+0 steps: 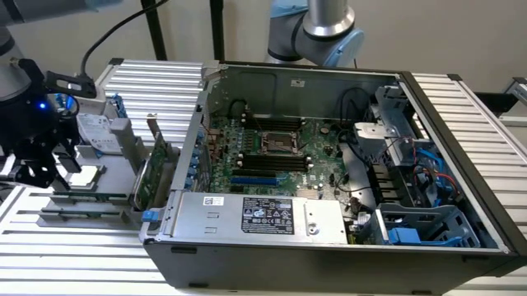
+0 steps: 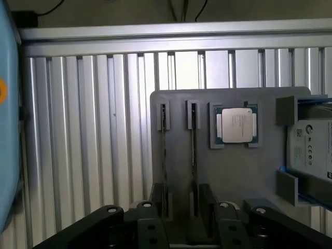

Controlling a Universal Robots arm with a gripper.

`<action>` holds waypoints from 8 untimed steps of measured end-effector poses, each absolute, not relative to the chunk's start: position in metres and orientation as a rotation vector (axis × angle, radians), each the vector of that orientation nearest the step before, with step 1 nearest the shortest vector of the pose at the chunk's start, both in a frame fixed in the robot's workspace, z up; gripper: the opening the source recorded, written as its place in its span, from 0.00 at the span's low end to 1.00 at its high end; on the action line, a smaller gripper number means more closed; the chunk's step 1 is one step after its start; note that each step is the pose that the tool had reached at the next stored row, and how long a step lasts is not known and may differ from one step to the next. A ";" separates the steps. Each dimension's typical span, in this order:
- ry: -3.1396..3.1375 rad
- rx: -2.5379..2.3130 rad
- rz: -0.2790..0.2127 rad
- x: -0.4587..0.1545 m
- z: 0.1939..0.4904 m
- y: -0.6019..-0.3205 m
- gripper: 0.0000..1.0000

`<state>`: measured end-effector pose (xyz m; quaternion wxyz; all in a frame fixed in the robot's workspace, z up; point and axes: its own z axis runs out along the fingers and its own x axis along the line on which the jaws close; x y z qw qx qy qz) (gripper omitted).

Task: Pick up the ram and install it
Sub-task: 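Pick up the ram and move it above insertion slot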

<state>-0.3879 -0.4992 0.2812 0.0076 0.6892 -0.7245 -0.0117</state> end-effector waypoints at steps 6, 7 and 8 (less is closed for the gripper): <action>-2.265 2.155 -0.037 -0.387 0.270 -0.500 1.00; -2.265 2.155 -0.037 -0.387 0.268 -0.500 1.00; -2.265 2.155 -0.037 -0.387 0.267 -0.500 1.00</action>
